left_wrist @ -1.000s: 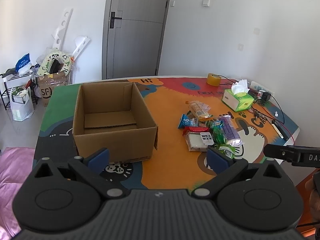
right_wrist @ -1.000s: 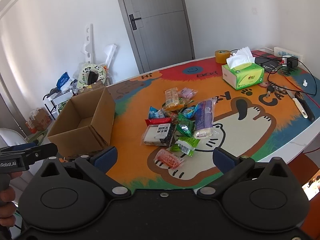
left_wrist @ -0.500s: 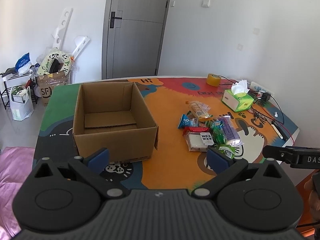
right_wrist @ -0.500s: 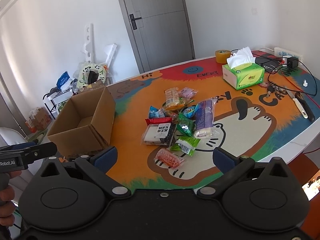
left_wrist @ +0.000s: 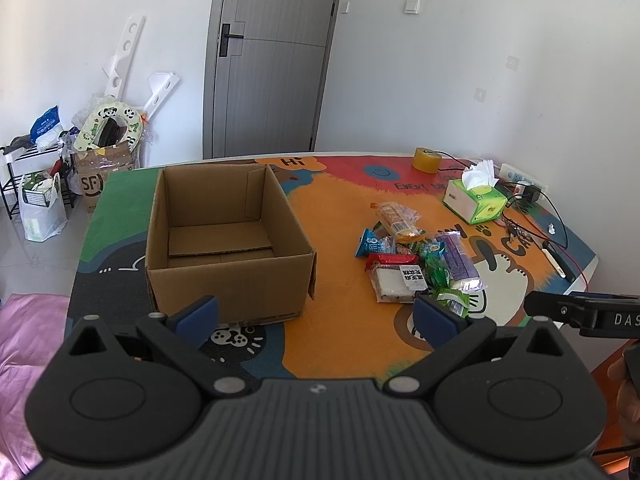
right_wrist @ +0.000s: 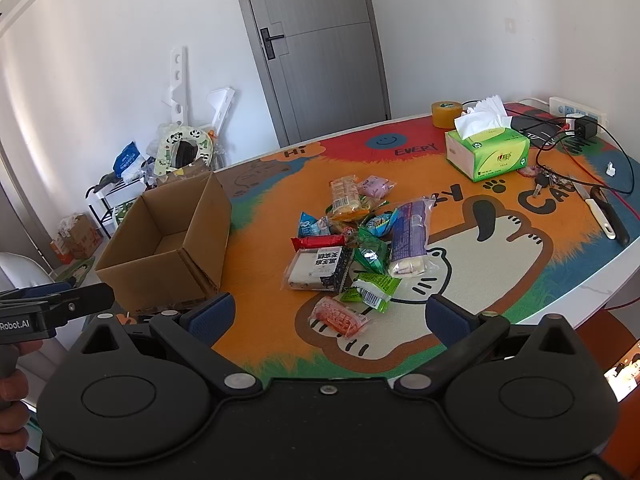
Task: Organize snacks
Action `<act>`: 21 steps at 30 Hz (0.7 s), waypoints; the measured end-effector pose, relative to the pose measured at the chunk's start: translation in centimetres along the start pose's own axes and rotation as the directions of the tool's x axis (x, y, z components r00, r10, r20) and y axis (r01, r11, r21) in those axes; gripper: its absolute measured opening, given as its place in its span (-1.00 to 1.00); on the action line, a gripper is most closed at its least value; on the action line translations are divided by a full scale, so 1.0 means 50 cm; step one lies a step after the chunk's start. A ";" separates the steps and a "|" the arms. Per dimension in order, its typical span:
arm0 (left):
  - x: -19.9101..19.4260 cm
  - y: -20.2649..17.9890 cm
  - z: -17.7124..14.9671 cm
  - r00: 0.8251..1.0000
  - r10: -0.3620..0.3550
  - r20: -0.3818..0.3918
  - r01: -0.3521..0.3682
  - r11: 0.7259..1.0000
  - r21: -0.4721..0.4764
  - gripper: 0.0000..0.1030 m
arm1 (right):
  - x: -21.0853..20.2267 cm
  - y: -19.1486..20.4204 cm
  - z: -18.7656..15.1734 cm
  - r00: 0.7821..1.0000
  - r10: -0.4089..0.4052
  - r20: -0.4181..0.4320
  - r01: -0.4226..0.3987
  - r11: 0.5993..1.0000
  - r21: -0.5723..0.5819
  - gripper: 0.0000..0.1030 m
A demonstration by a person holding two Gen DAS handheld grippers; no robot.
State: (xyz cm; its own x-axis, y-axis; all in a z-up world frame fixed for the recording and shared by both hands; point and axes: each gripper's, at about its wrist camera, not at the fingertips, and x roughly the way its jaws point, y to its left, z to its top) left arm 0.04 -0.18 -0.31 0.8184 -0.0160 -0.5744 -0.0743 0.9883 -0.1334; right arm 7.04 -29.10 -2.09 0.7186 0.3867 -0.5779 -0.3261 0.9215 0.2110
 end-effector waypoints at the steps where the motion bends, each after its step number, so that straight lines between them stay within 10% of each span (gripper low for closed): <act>1: 0.001 0.000 0.000 1.000 0.001 -0.002 -0.001 1.000 0.000 0.99 | 0.000 0.000 0.000 1.000 0.000 0.001 0.000 1.000 -0.001 1.00; 21: 0.003 -0.003 -0.005 1.000 0.004 -0.001 -0.004 1.000 0.007 0.99 | 0.000 0.003 -0.001 1.000 -0.010 0.004 0.010 1.000 -0.013 1.00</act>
State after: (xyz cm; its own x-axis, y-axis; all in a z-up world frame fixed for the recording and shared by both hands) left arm 0.02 -0.40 -0.58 0.8176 -0.0122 -0.5757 -0.0737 0.9893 -0.1257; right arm 6.97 -28.98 -2.09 0.7245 0.3772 -0.5769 -0.3267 0.9249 0.1945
